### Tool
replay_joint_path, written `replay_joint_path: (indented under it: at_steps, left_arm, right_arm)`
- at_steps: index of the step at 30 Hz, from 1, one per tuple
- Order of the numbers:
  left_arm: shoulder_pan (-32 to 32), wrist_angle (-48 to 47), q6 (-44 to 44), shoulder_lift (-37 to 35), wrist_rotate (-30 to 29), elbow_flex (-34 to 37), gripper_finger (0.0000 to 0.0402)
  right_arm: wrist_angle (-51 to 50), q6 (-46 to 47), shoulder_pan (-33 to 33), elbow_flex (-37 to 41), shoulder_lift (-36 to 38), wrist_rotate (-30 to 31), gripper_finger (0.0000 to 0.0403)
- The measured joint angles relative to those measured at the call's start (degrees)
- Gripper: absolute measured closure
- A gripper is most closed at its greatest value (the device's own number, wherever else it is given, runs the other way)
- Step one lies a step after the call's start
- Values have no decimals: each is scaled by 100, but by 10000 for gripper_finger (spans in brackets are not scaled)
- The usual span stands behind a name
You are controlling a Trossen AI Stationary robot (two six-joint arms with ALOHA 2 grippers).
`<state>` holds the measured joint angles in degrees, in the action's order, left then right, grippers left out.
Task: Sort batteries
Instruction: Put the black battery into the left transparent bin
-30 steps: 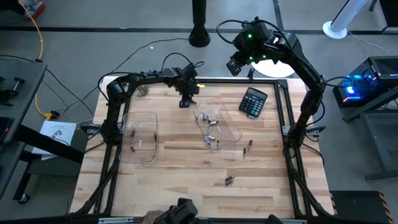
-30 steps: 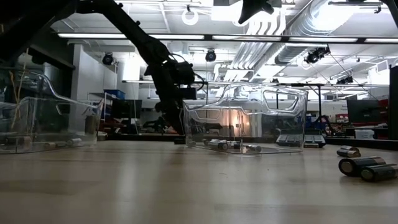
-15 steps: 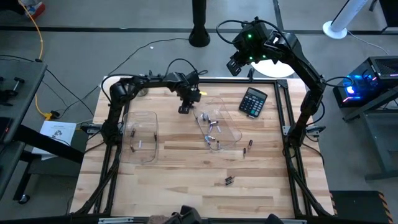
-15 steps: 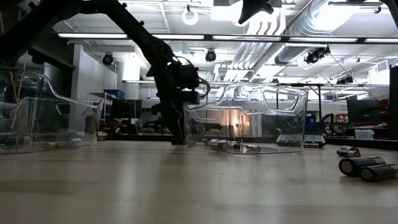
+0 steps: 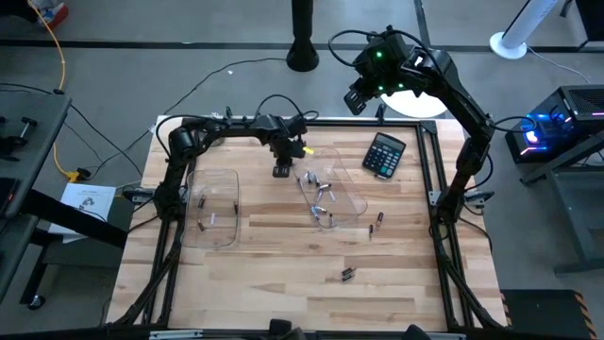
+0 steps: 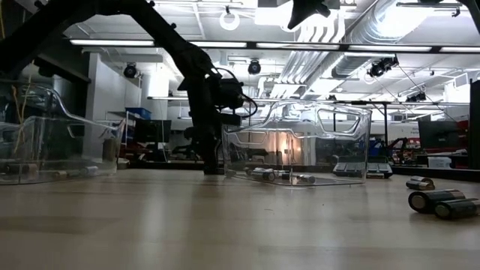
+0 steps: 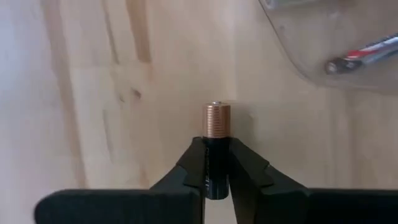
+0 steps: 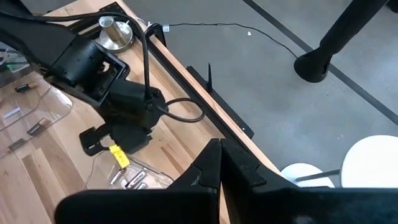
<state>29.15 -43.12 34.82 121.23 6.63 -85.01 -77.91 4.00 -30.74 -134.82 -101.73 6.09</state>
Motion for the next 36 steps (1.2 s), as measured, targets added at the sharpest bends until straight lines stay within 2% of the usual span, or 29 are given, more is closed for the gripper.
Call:
replay_joint_path:
  at_steps: [6,10,15,21,25,30,33,36]
  left_arm:
    - [-42,-88,-317,-35,-33,1,374]
    - [43,-622,-546,-353,154,24,374]
    - [189,-1006,-829,-1153,222,11,374]
    - [177,-1941,-1681,-2702,470,111,374]
    - [-95,-2448,-2780,-3949,418,679,374]
    - [-910,-2813,-5065,-5412,-183,1627,374]
    - [-1495,-2828,-6458,-6033,-250,2181,374]
    - [-1991,-2856,-7596,-6348,-246,2673,374]
  right_arm:
    - [96,2,0,0,0,0,403]
    - [101,2,0,0,0,0,403]
    - [177,-5,-1,0,0,1,403]
    - [294,-63,0,0,0,0,403]
    - [347,-141,-1,0,0,-44,403]
    - [384,-308,-2,0,0,-307,403]
    - [523,-451,-2,0,-19,-564,403]
    - [648,-695,-3,0,-71,-967,403]
